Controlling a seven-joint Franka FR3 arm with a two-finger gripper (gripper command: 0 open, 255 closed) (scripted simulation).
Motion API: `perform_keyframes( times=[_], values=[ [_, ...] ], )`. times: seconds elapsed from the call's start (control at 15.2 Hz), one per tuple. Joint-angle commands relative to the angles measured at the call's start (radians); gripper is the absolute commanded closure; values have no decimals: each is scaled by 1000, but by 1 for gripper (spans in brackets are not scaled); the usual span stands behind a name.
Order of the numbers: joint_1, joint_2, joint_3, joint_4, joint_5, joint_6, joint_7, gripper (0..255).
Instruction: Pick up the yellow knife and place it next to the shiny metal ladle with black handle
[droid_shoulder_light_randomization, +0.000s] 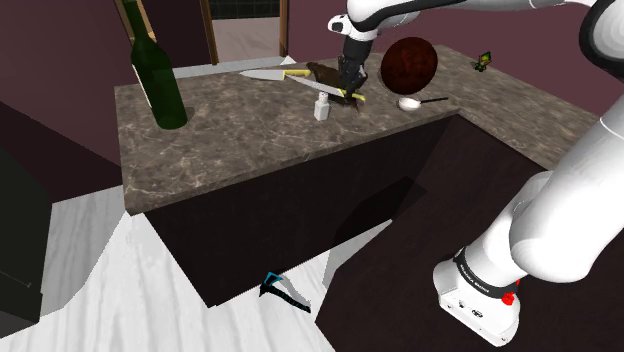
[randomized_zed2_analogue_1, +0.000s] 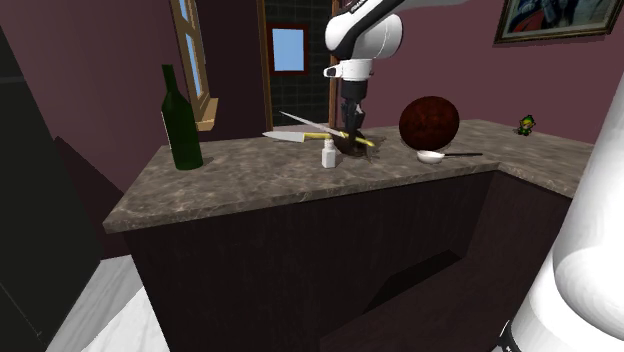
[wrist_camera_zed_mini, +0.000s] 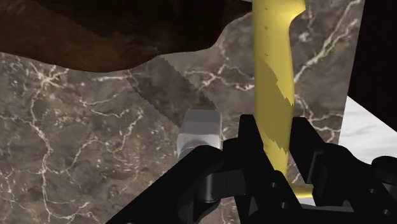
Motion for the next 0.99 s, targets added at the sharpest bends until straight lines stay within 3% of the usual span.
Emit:
perform_keyframes(
  times=[0.0, 0.46, 0.92],
  values=[
    [-19, -27, -17, -24, -5, -2, -35, 255],
    [-97, -86, -94, -92, -18, 11, -185, 255],
    [-98, -58, -95, -157, -6, 103, -192, 255]
  ],
)
